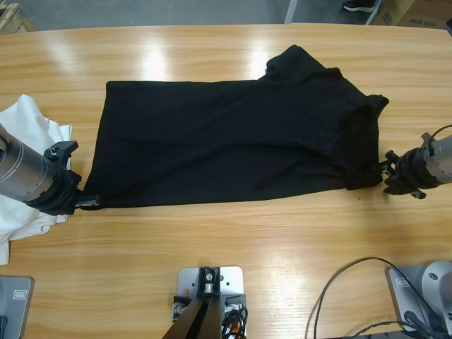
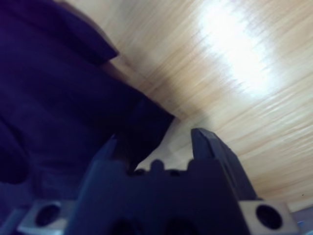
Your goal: Fold clothes
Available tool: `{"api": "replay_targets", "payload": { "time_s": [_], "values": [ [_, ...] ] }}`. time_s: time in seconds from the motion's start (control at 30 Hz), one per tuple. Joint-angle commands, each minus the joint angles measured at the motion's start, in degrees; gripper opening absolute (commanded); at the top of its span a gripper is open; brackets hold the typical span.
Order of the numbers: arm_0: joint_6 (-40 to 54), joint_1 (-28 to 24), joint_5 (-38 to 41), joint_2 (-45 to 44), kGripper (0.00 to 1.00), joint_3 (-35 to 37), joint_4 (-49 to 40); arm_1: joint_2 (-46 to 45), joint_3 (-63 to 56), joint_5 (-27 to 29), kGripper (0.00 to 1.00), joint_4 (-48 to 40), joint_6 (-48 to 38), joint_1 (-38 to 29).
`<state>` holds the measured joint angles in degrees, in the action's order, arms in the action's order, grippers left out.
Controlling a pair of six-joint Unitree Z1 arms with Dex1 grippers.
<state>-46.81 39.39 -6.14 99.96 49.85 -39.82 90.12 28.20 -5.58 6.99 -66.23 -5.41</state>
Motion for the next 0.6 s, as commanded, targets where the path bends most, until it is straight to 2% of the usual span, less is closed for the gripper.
{"api": "replay_targets", "payload": {
  "time_s": [0.03, 0.17, 0.27, 0.33, 0.43, 0.6],
  "values": [
    [-1.00, 0.43, 0.40, 0.85, 0.000, -0.99, -0.61, 0.41, -1.07, -0.54, 0.000, -4.88, 2.95, 0.58],
    [-1.00, 0.43, 0.34, 0.94, 0.000, -1.07, -0.61, -0.31, -1.04, -0.95, 0.000, -4.37, 2.91, 0.58],
    [-1.30, 0.43, 0.40, 0.90, 0.000, -1.16, -0.61, -0.81, 0.16, -0.58, 0.000, -0.14, 5.62, 0.58],
    [-1.35, 0.43, 0.40, 0.94, 0.000, -1.16, -0.61, -1.19, 2.48, 1.22, 0.000, 6.19, 8.13, 0.58],
    [-1.37, 0.43, 0.43, 1.02, 0.000, -1.27, -0.59, -1.79, 7.12, 7.58, 0.000, 16.77, 11.08, 0.58],
    [-1.16, 1.06, 1.26, -0.01, 0.000, -1.81, -0.71, 1.07, 10.67, 12.47, 0.000, 19.85, 16.92, 0.86]
  ]
}}
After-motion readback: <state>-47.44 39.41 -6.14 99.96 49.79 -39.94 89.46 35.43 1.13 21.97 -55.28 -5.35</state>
